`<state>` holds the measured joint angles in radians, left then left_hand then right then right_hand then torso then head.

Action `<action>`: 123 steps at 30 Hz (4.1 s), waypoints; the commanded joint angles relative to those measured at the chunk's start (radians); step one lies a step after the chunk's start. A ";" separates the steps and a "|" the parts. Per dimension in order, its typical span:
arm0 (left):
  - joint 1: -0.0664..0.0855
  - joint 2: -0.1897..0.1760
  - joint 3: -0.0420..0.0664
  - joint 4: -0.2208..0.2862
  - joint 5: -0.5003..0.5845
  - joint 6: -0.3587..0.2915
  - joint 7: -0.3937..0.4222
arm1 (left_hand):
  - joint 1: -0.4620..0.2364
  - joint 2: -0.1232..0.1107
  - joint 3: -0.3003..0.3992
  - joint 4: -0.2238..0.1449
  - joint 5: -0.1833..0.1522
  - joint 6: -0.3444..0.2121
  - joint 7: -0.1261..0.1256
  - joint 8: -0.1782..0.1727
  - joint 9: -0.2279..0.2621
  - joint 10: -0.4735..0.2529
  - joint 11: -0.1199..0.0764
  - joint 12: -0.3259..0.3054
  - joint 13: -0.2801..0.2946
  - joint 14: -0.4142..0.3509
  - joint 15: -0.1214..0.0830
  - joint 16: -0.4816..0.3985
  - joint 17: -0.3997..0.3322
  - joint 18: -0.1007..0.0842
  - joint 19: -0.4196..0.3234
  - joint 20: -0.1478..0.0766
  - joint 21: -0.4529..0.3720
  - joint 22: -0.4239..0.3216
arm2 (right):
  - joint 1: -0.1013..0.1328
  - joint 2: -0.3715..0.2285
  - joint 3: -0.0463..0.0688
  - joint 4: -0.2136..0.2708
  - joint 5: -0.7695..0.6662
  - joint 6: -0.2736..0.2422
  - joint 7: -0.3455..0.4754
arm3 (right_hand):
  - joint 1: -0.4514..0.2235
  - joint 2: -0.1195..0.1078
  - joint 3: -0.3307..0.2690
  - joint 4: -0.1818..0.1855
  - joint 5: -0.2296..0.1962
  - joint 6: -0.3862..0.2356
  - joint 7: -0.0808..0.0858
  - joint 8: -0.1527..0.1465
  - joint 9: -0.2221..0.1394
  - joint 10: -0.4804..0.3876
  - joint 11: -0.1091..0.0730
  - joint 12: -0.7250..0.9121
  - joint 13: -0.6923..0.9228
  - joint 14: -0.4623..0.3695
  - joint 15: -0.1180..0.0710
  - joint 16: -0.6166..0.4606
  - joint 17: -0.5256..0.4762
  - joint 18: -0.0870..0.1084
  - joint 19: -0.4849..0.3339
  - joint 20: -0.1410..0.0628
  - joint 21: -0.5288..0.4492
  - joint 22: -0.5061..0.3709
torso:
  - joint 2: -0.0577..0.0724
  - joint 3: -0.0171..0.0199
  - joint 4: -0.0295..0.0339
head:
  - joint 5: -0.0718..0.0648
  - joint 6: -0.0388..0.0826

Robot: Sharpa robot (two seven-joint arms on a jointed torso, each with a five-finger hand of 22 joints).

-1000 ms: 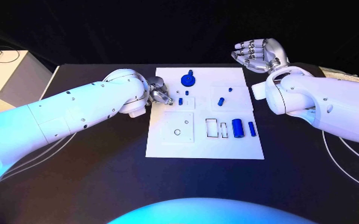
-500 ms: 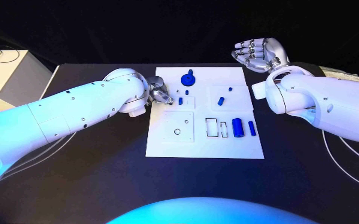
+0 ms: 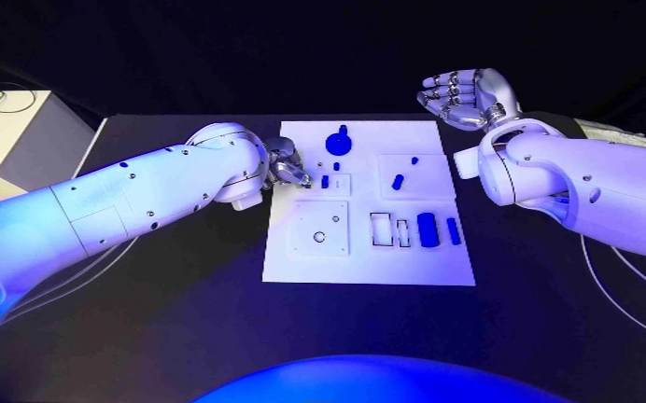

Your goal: Assemble the parts on the task board

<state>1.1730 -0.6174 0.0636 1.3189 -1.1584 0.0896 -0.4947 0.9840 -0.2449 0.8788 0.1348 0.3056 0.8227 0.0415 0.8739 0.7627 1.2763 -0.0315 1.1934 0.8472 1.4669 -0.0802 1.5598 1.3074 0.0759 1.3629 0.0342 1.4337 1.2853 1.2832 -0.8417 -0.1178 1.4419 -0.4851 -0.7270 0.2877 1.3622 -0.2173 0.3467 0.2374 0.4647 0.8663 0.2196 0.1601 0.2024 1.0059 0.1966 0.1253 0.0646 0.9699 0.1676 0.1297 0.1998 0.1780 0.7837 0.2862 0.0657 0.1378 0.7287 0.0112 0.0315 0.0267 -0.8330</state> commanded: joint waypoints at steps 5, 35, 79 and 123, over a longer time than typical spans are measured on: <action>-0.009 0.004 -0.008 -0.008 0.005 0.029 -0.014 | -0.020 0.000 0.021 -0.039 -0.004 0.008 -0.006 -0.012 -0.007 -0.005 -0.001 -0.001 -0.001 0.097 -0.004 -0.002 0.241 -0.005 -0.007 0.001 -0.005 -0.001 | 0.000 -0.001 0.000 0.004 -0.004 0.013 0.012 | -0.004 0.006 0.003 -0.002 0.005 0.008 0.038 -0.006 -0.001 0.007 0.002 -0.006 -0.001 0.005 0.000 -0.006 -0.001 0.005 -0.011 0.000 -0.001 -0.002 | 0.001 -0.0003 0.0007 | 0.000 0.003; -0.011 0.005 -0.010 -0.002 -0.050 -0.035 -0.008 | -0.008 0.010 -0.014 -0.024 0.003 0.014 -0.010 -0.017 -0.014 -0.003 -0.005 0.006 0.007 0.098 -0.006 -0.001 0.243 -0.005 -0.004 0.000 -0.005 0.002 | 0.000 -0.007 0.000 0.014 -0.003 0.015 0.013 | -0.005 0.006 0.004 -0.002 0.007 0.009 0.038 -0.006 -0.002 0.008 0.002 -0.007 -0.001 0.005 0.000 -0.008 -0.003 0.004 -0.019 0.000 -0.002 -0.005 | 0.000 -0.0027 0.0006 | -0.001 0.004; -0.014 0.003 -0.011 -0.002 -0.057 -0.019 -0.010 | -0.015 0.011 -0.387 0.158 -0.001 0.027 0.002 -0.036 -0.035 -0.018 0.007 0.004 -0.010 0.095 0.002 -0.005 0.236 -0.003 -0.008 0.002 -0.016 -0.008 | 0.000 -0.007 0.000 0.011 0.000 0.026 0.016 | -0.026 0.000 -0.004 0.007 0.053 0.015 0.038 -0.012 -0.005 0.015 0.002 -0.017 -0.001 0.006 0.001 -0.019 -0.014 0.003 -0.047 0.002 -0.004 -0.025 | 0.000 -0.0014 0.0008 | -0.001 0.003; -0.030 -0.032 0.114 0.032 0.168 -0.244 0.175 | 0.117 0.088 -0.474 0.147 0.004 -0.159 0.096 -0.111 -0.114 -0.331 0.094 -0.178 -0.300 -0.086 0.078 -0.226 -0.099 0.076 -0.309 0.062 -0.264 -0.361 | -0.002 -0.011 0.000 0.006 0.002 0.027 0.017 | -0.025 0.003 -0.002 0.006 0.060 0.018 0.037 -0.012 -0.006 0.018 0.002 -0.018 -0.001 0.008 0.001 -0.021 -0.017 0.003 -0.050 0.002 -0.004 -0.030 | -0.001 0.0005 0.0023 | -0.011 0.022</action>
<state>1.1435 -0.6545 0.1797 1.3525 -1.0615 -0.1006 -0.4196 1.0667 -0.1576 0.3898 0.2858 0.3086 0.6746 0.1309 0.7694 0.6556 0.9612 0.0572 1.0233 0.5531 1.3988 -0.0062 1.3519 1.2317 0.1395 1.0790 0.0925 1.1919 0.9521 1.2816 -0.8528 -0.1178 1.4477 -0.4810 -0.7107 0.2900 1.3463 -0.2173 0.3437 0.2403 0.5226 0.8771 0.2234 0.1523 0.1979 1.0163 0.2000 0.1137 0.0646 0.9698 0.1676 0.1143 0.1841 0.1781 0.7351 0.2882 0.0657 0.1085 0.7291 0.0115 0.0328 0.0140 -0.8120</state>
